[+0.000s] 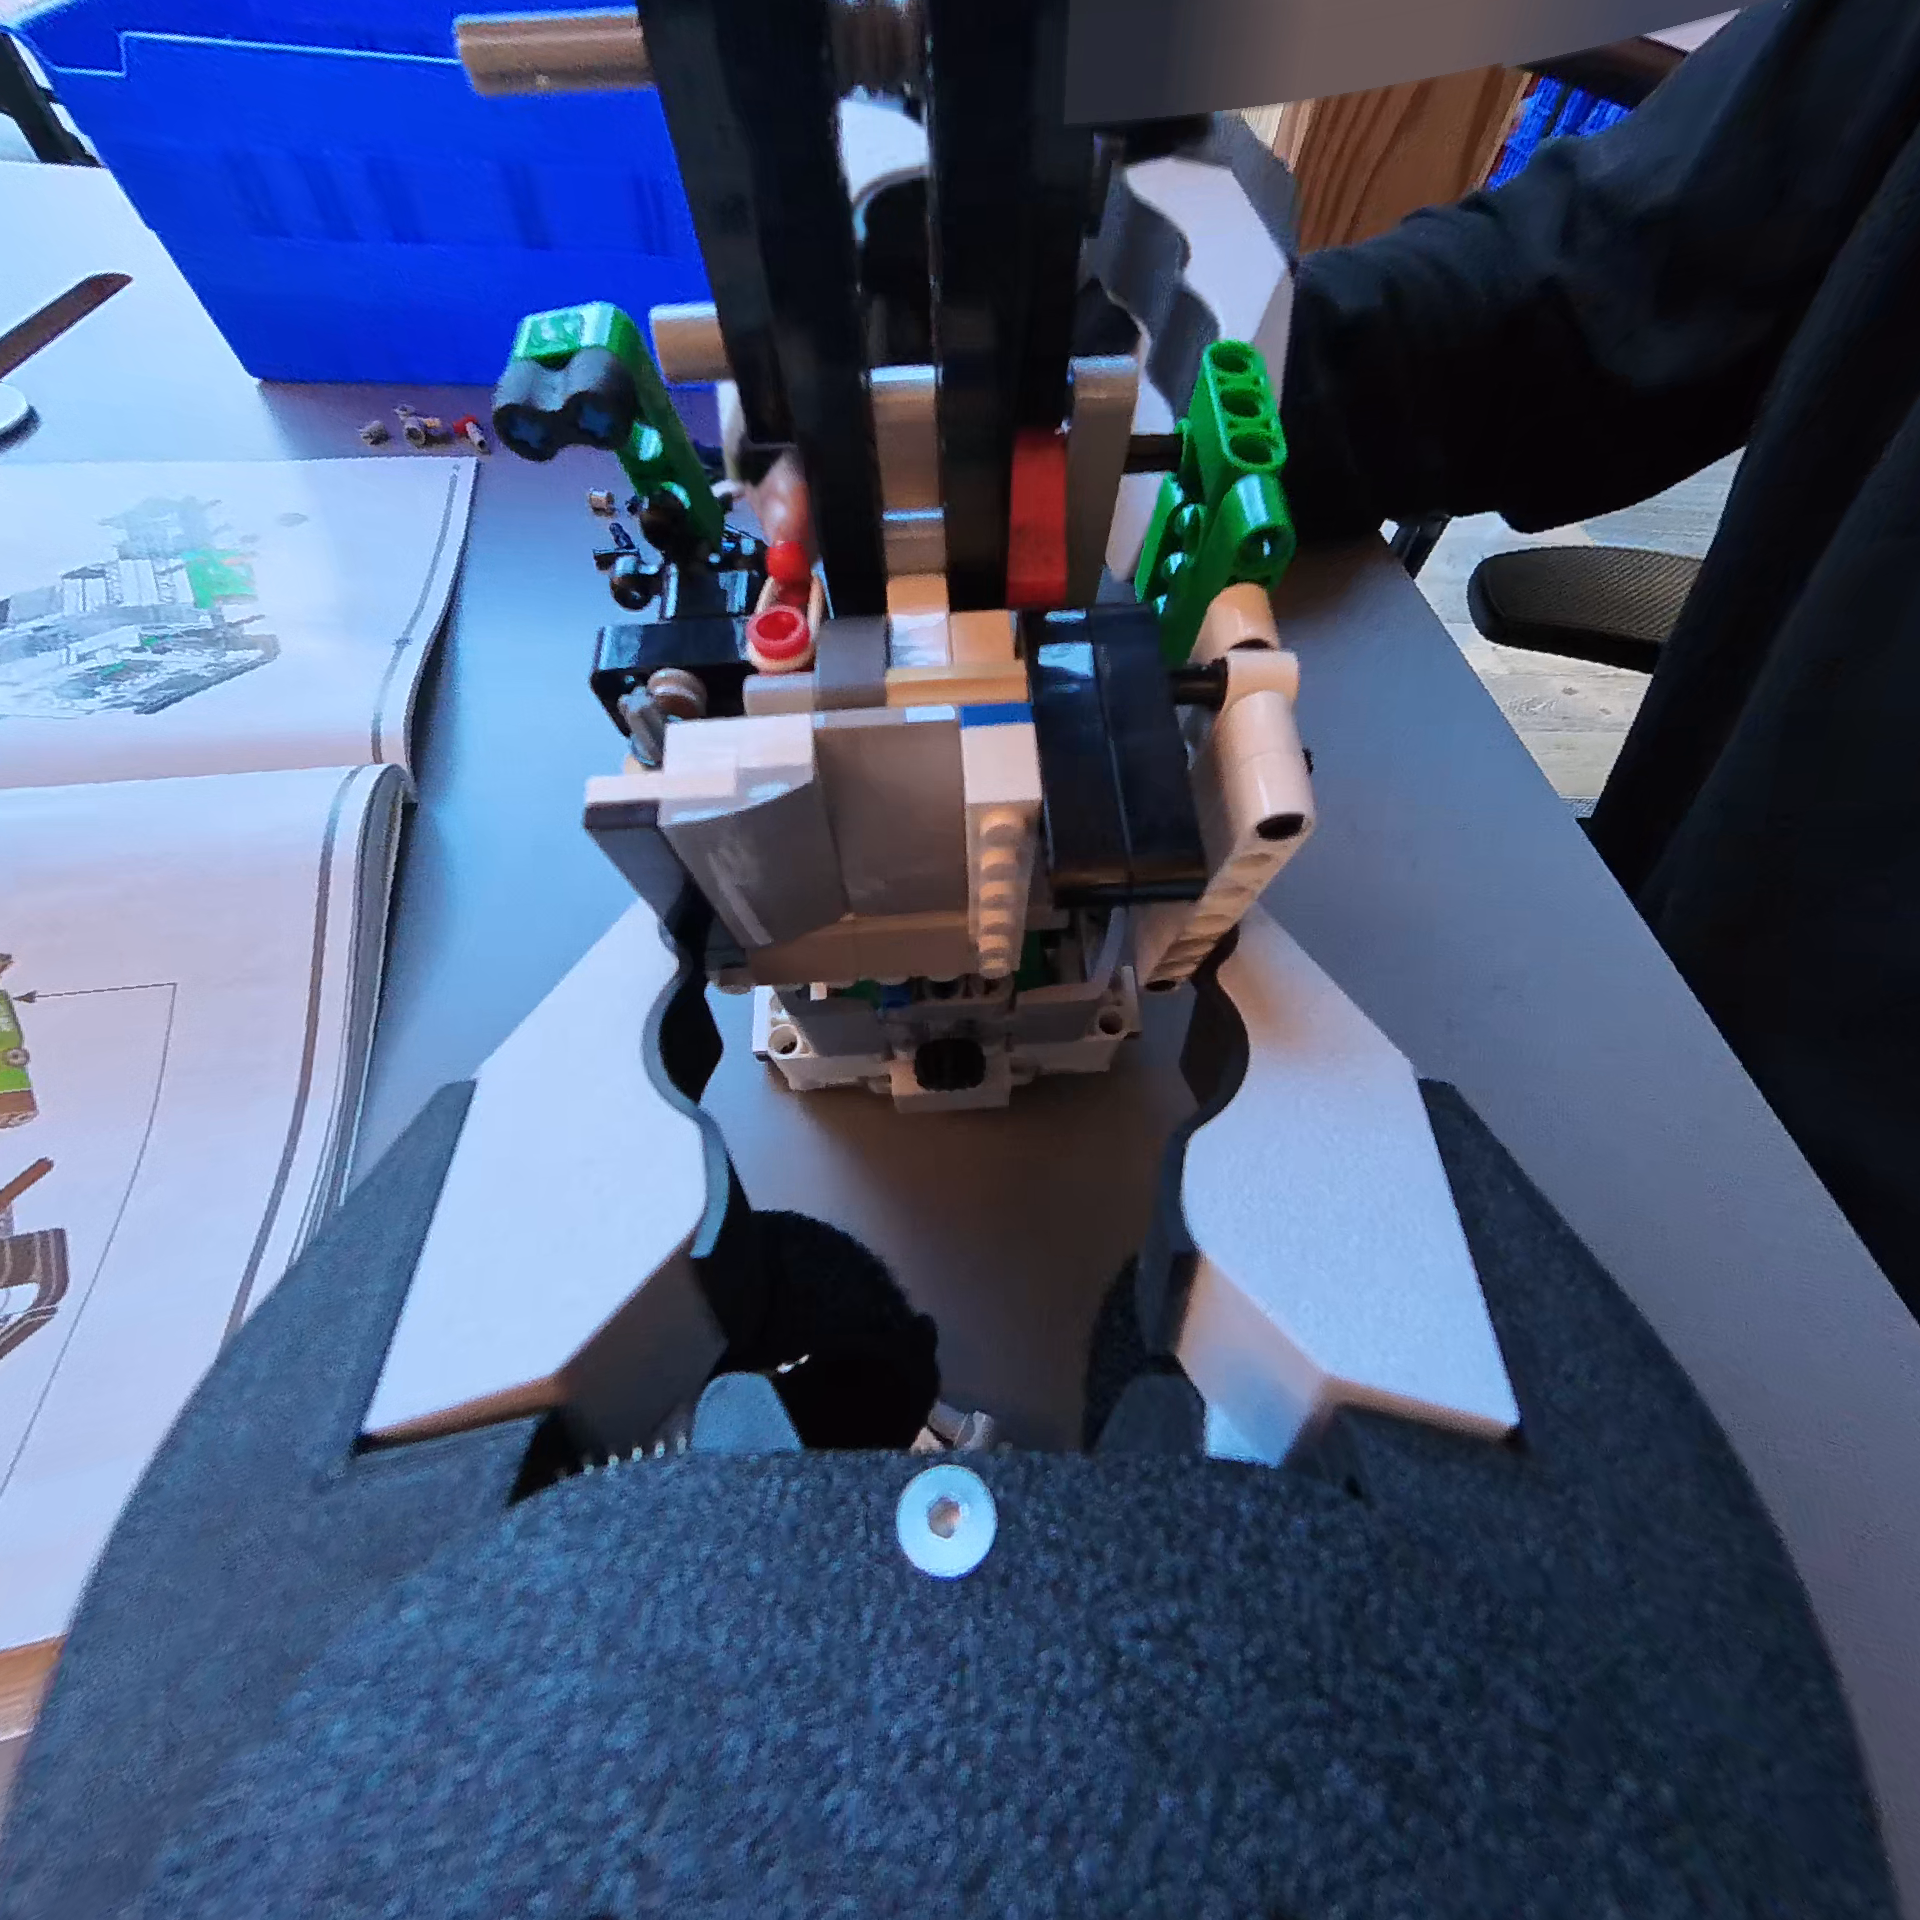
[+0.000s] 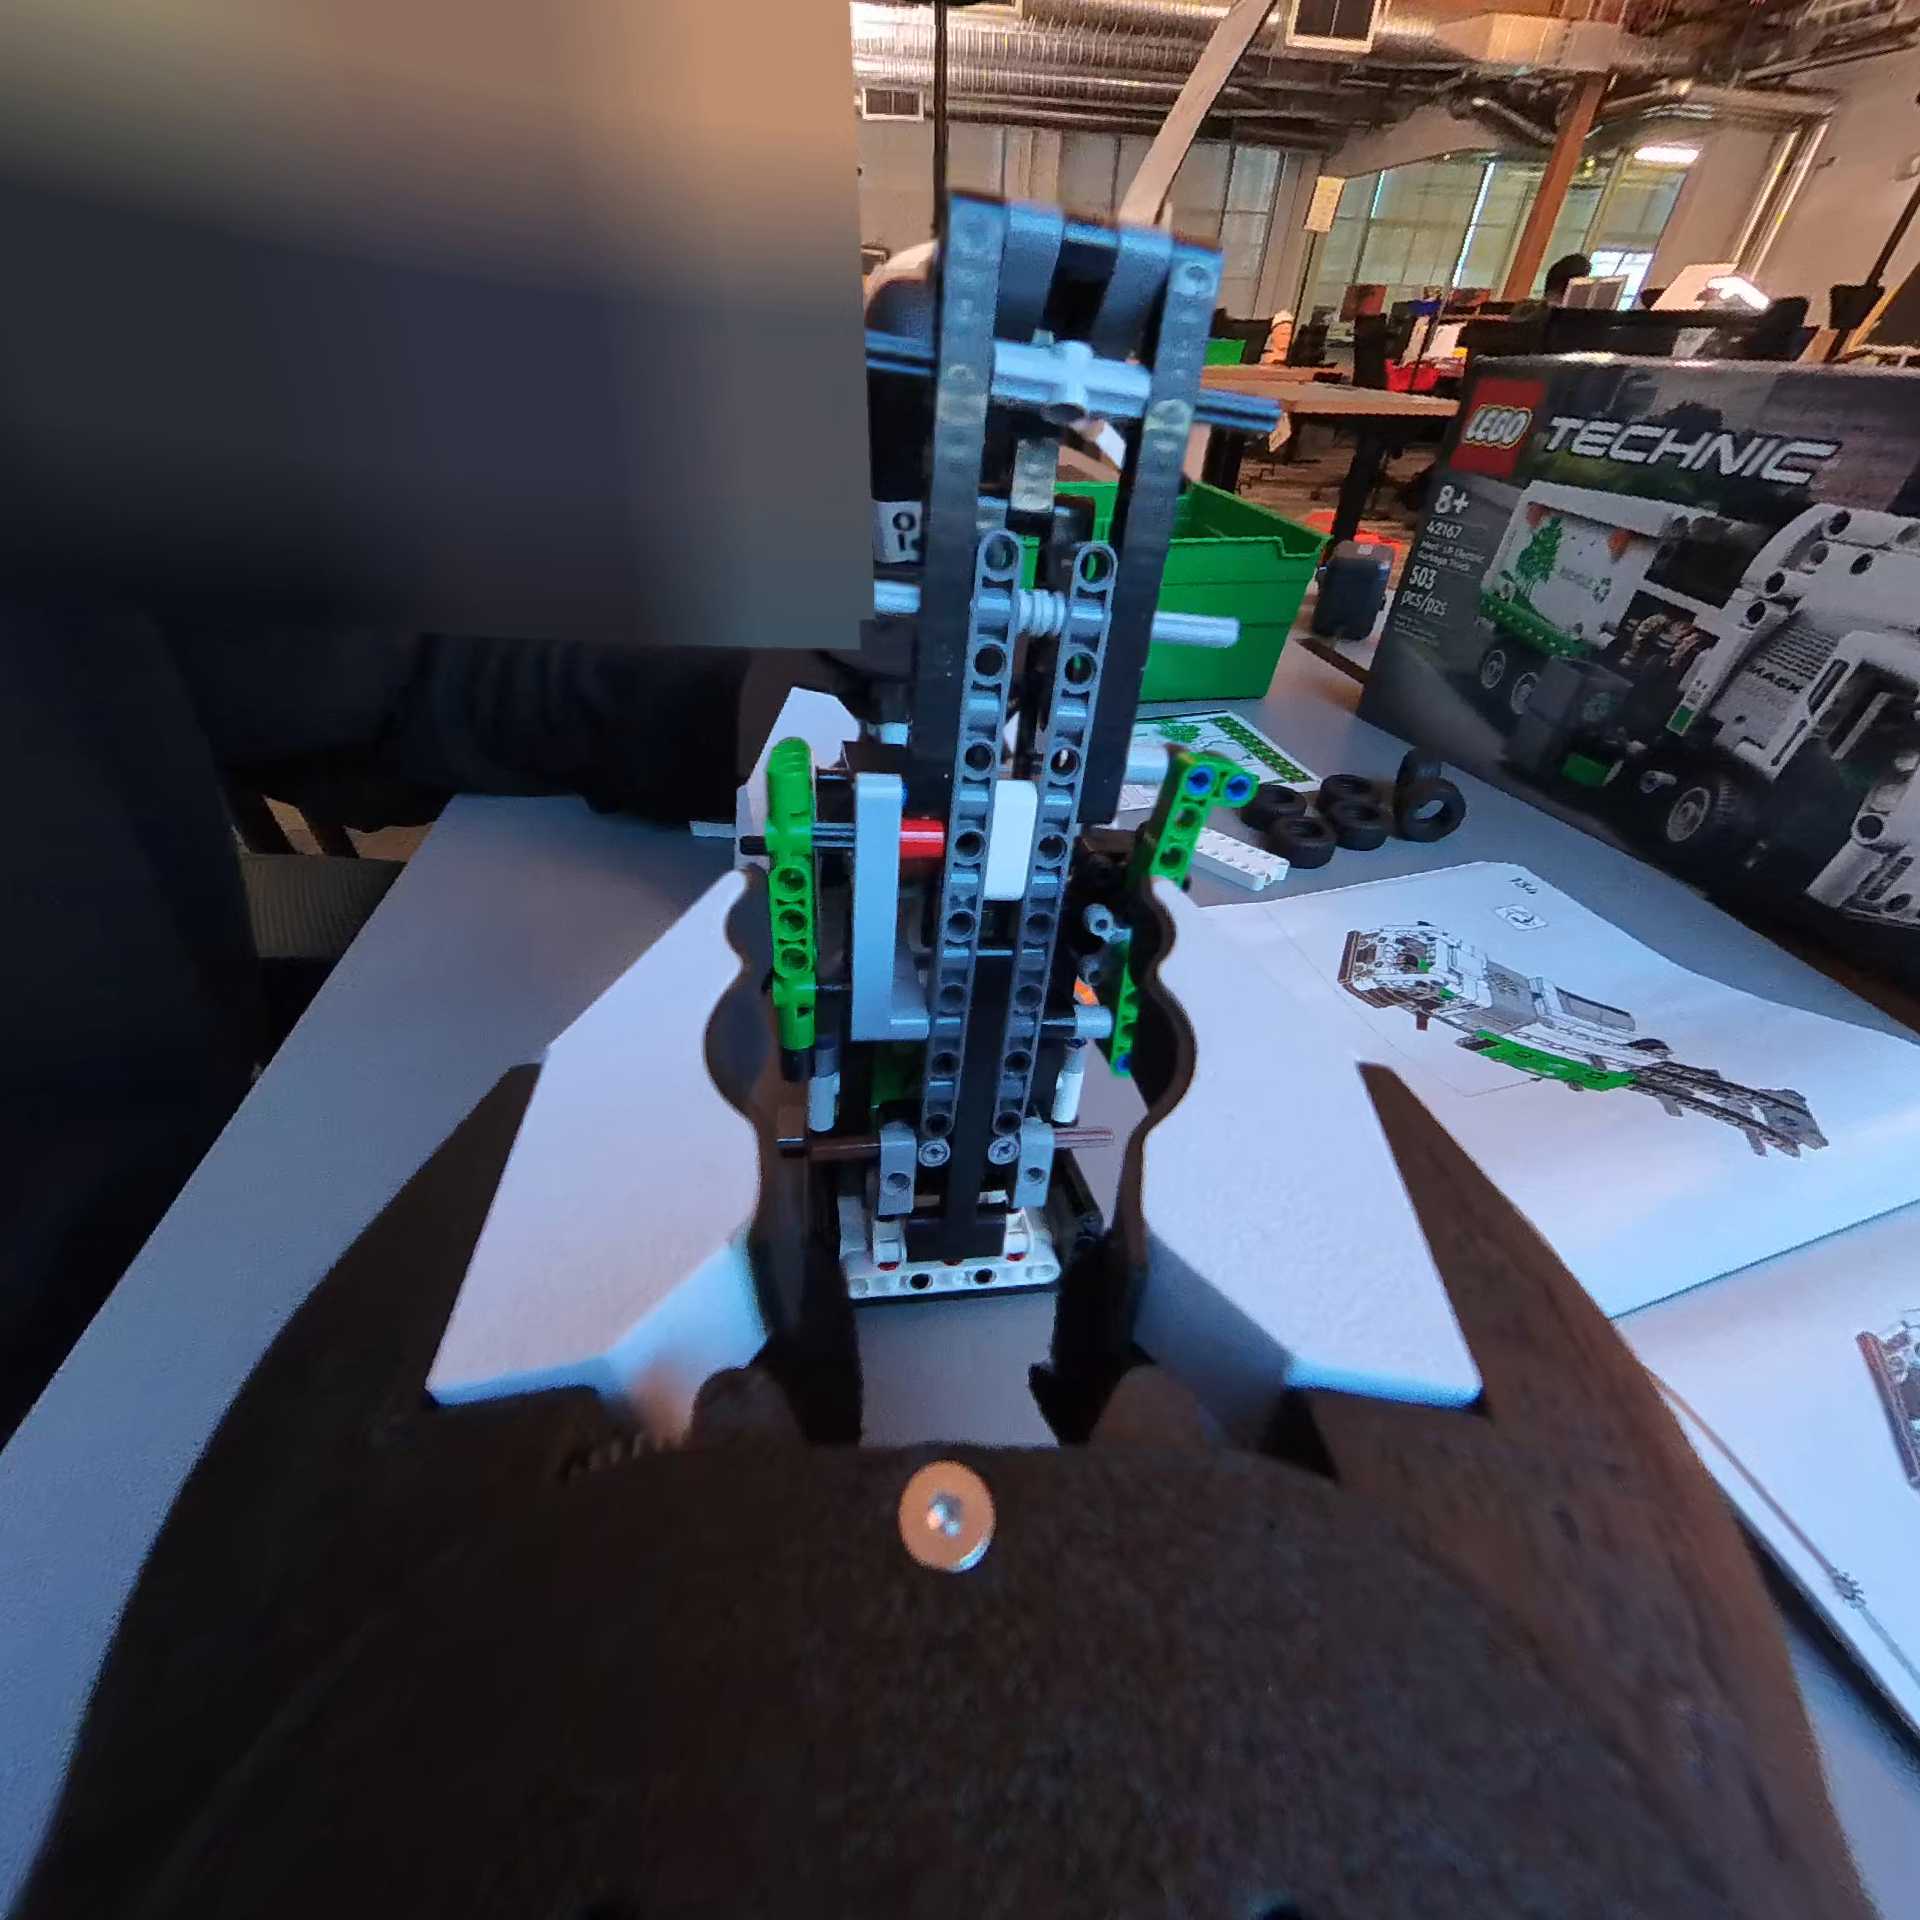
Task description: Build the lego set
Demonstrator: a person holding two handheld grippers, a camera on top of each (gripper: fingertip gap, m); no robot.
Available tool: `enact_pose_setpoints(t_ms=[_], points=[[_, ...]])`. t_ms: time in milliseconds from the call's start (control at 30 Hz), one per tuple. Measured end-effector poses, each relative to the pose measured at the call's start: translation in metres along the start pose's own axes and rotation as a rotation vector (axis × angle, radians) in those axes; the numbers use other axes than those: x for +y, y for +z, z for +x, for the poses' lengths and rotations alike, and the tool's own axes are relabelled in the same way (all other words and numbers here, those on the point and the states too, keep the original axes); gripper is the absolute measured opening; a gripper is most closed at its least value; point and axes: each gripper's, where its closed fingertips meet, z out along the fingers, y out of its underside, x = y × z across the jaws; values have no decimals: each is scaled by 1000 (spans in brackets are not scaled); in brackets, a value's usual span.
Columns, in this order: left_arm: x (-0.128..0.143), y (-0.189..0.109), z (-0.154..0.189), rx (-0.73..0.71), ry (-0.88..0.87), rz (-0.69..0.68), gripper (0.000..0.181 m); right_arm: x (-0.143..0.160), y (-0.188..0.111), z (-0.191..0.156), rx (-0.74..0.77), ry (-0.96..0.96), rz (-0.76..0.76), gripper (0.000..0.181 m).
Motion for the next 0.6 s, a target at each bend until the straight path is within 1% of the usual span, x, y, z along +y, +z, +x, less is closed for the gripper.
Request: enact_pose_setpoints(t_ms=[200, 233, 267, 433, 600], points=[[-1, 2, 0, -9, 11, -2, 90, 14, 8, -6, -12, -21, -54, 65], [-1, 2, 0, -13, 10, -7, 90, 14, 10, -6, -12, -20, -45, 64], [0, 2, -1, -13, 4, -9, 90, 13, 10, -8, -23, -21, -34, 60], [-1, 3, -1, -10, -28, -10, 90, 12, 9, -6, -35, 38, -40, 59], [-1, 2, -1, -2, -42, -12, 90, 12, 10, -5, -31, 45, -22, 58]])
